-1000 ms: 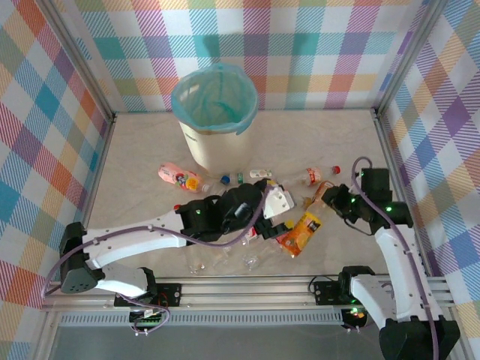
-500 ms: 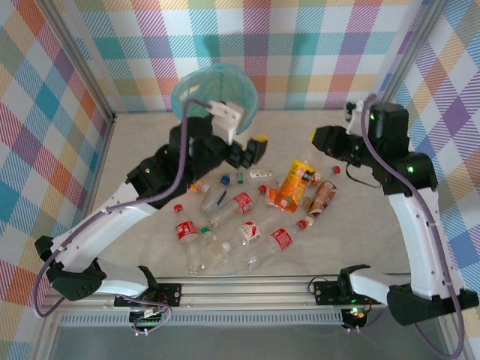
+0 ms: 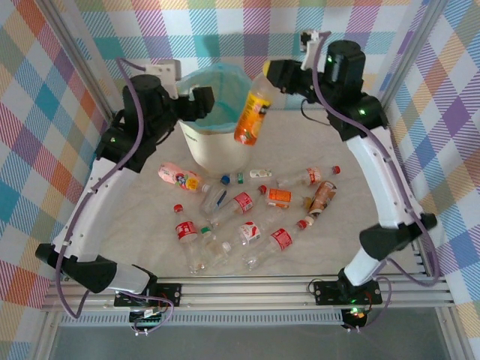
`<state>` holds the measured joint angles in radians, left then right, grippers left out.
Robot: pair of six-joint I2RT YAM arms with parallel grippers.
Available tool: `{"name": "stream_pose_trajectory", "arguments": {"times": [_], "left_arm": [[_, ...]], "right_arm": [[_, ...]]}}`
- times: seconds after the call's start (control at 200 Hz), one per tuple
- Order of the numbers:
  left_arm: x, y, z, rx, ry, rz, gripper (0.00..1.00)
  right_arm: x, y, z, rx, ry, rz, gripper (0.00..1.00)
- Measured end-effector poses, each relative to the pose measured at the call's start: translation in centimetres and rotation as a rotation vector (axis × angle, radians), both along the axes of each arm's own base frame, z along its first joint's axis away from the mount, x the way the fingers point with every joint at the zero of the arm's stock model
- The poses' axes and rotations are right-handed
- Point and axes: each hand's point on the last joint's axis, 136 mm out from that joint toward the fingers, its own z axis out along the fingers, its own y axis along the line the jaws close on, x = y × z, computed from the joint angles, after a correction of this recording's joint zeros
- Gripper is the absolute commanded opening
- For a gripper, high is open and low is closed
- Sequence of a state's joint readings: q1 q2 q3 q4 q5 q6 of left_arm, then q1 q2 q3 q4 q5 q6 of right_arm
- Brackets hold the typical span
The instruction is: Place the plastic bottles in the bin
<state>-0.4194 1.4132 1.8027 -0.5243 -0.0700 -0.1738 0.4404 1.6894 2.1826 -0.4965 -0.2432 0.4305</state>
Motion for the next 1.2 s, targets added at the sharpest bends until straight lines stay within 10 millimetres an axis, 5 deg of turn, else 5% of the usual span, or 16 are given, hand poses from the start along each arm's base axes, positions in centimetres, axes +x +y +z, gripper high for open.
{"name": "stream_pose_trajectory", "arguments": {"times": [0.175, 0.31, 0.615, 0.83, 1.065, 1.2], "left_arm": [[2.6, 1.9, -1.3, -0.078, 0.058, 0.027, 0.89], [4.6, 2.0, -3.0, -0.117, 0.105, 0.023, 0.89], [6.5, 2.5, -5.5, -0.161, 0.183, 0.022, 0.88], [6.8, 2.6, -7.7, -0.167, 0.224, 0.020, 0.89], [6.9, 2.8, -10.3, -0.159, 0.279, 0.026, 0.89], [6.9, 3.1, -10.8, -0.157, 0.289, 0.032, 0.90]], "right_arm": [[5.1, 2.5, 2.0, 0.044, -0.130, -0.018, 0.20], [9.1, 4.2, 1.5, 0.059, -0.201, -0.037, 0.20], [16.0, 8.2, -7.2, -0.027, -0.222, -0.035, 0.21], [16.5, 11.4, -11.8, -0.106, -0.213, 0.041, 0.28], [14.6, 14.4, -13.0, -0.191, -0.269, 0.120, 0.38], [13.9, 15.3, -13.3, -0.223, -0.289, 0.142, 0.60]]}}
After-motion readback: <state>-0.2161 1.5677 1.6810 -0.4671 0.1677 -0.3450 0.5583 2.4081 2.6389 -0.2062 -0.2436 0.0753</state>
